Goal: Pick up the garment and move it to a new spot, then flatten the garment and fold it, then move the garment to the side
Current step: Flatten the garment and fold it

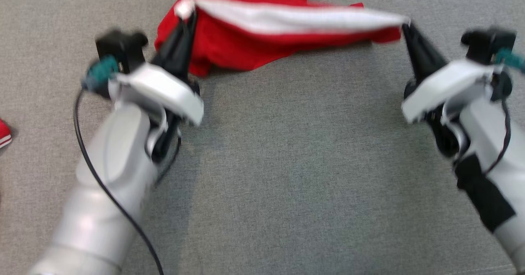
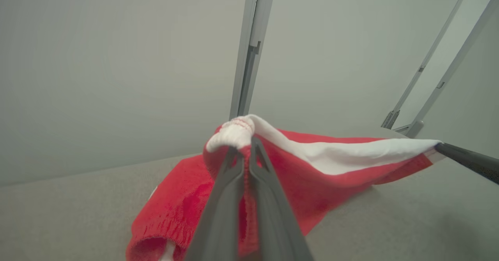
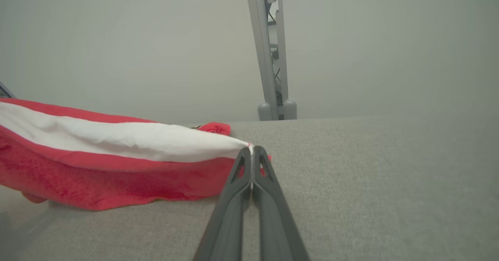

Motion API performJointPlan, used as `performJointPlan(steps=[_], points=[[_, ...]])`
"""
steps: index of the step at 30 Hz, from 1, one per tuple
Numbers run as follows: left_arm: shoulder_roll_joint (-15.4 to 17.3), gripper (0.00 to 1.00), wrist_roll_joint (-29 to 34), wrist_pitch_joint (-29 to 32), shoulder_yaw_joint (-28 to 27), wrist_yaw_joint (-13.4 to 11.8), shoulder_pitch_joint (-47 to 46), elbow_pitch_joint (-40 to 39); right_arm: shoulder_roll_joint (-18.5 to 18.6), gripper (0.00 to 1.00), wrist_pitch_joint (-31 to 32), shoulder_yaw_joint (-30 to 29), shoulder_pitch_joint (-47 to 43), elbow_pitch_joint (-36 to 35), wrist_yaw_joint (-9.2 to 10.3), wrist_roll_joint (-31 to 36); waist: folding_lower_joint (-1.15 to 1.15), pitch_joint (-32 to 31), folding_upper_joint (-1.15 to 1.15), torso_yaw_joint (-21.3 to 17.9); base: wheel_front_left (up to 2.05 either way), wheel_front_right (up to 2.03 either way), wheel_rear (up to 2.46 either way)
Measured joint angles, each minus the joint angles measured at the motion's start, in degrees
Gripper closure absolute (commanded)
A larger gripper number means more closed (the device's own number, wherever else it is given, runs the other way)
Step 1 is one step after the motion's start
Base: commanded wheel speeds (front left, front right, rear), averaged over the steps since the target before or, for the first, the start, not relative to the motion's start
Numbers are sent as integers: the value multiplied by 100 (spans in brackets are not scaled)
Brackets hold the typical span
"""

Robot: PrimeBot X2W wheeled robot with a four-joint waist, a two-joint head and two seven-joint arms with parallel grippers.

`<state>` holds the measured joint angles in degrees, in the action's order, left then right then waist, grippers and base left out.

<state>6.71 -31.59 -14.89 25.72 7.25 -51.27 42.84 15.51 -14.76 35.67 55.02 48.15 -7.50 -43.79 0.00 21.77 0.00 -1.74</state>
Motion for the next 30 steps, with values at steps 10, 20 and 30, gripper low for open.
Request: performJointPlan(steps=[10, 20, 30], points=[[134, 100, 350, 1, -226, -43, 2597, -1410, 337, 100, -40, -289, -2427, -1397, 0, -419, 0, -443, 0, -91, 0, 0, 0], [942, 100, 165, 1258, -174, -630, 4664, -3790, 657, 100, 302, -925, -4450, -2714, -1, -177, 0, -1101, 0, -111, 0, 0, 0], [1512, 100, 75, 2453, -233, -1543, 6223, -6077, 236, 100, 1758, -2644, -6547, -4726, -1, 960, 0, -1481, 0, -36, 0, 0, 0]])
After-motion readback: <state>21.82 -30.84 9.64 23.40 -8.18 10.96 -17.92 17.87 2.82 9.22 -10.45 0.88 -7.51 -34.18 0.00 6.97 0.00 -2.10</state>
